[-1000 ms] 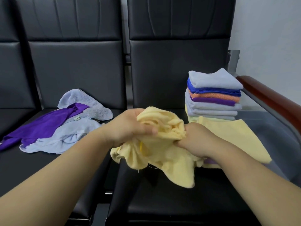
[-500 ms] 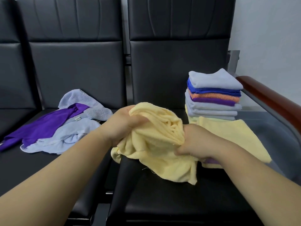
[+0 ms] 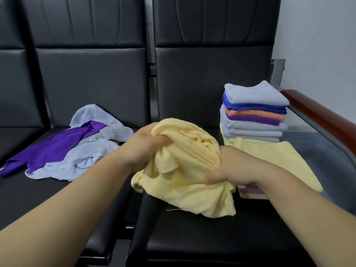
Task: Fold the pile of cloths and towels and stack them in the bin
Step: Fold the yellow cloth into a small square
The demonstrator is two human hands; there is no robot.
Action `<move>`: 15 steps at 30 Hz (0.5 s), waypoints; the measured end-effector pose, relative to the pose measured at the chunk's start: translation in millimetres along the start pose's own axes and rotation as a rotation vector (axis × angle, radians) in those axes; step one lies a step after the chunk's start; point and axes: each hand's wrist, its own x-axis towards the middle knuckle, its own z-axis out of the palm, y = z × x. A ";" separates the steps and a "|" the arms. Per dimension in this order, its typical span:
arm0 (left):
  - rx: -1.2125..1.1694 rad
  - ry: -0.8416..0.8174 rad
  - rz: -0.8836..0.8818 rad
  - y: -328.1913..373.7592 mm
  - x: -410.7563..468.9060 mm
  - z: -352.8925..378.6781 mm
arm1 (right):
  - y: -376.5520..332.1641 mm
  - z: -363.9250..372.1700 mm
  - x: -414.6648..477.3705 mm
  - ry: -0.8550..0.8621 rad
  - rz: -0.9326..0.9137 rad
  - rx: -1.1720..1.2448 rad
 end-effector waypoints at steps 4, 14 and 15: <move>0.233 -0.188 -0.017 8.0 -2.9 4.0 | -9.6 6.4 6.4 0.203 0.012 -0.361; 0.256 -0.027 -0.010 3.4 -8.3 -12.6 | 5.4 -1.2 -0.6 0.058 -0.106 0.359; 0.095 -0.011 0.000 6.0 -10.5 -10.8 | 1.5 -2.3 -3.4 0.049 -0.113 0.299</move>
